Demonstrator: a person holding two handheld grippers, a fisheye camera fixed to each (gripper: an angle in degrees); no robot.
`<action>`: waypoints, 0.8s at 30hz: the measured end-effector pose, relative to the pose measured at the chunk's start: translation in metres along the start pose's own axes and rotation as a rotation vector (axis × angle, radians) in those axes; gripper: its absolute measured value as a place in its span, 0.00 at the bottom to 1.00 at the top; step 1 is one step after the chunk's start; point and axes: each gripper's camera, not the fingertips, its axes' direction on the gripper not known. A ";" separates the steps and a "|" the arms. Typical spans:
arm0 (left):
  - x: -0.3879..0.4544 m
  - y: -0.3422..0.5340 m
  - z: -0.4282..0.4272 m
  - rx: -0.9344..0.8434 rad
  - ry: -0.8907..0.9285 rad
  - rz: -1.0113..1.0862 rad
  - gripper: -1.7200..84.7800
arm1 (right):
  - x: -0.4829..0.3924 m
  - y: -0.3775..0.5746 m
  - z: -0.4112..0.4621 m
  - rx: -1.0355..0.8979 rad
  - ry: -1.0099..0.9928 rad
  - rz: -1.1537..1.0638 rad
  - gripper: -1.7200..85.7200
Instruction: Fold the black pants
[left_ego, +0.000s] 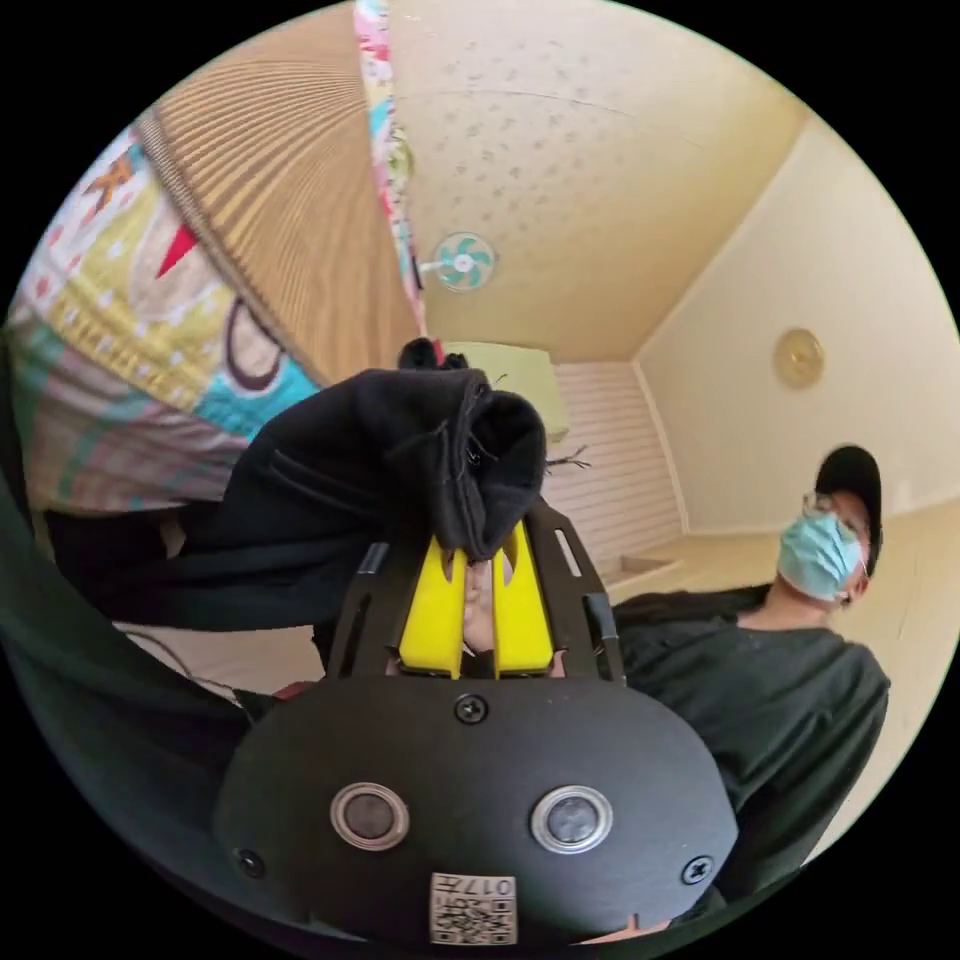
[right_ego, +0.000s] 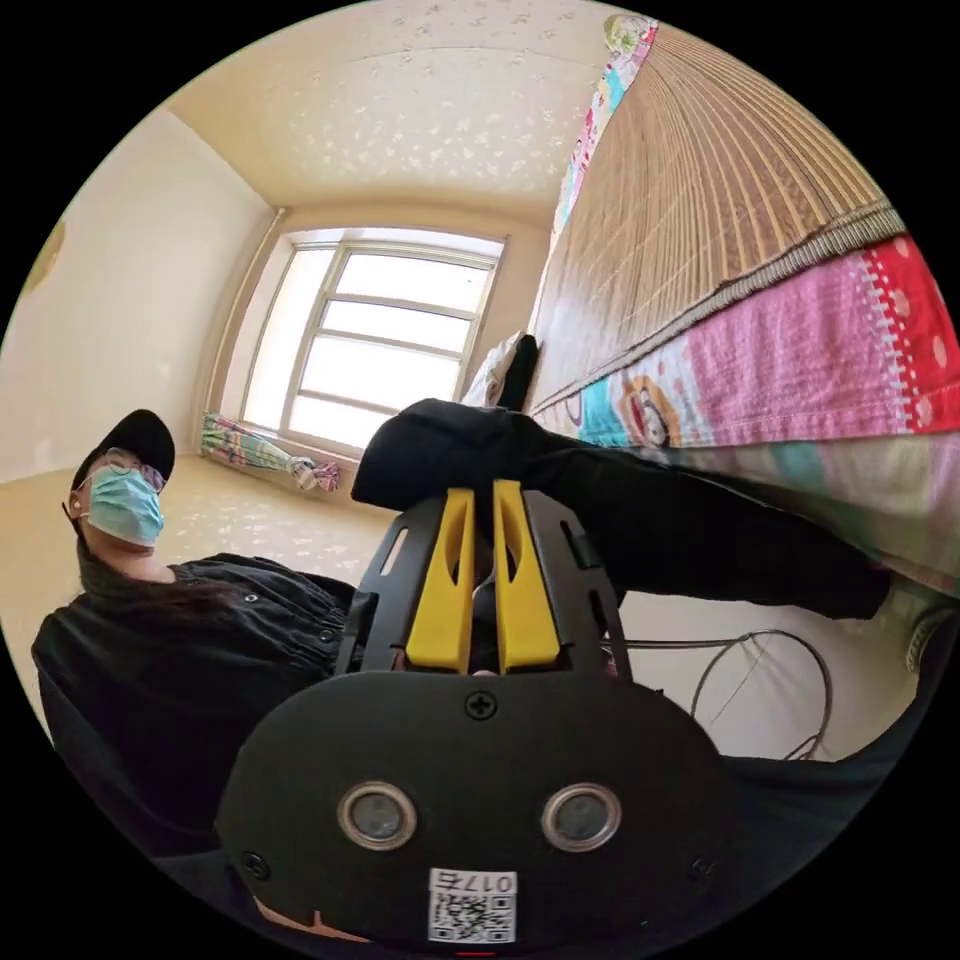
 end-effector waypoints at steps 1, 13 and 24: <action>0.028 0.010 0.007 -0.034 0.052 0.122 0.06 | -0.024 0.003 -0.005 0.031 -0.102 -0.059 0.06; 0.273 -0.080 0.053 -0.010 -0.040 0.871 0.02 | -0.295 -0.154 0.003 0.281 -0.409 -0.766 0.05; 0.191 -0.471 0.226 0.475 -0.411 0.466 0.09 | -0.237 -0.545 0.139 0.559 0.380 -0.219 0.09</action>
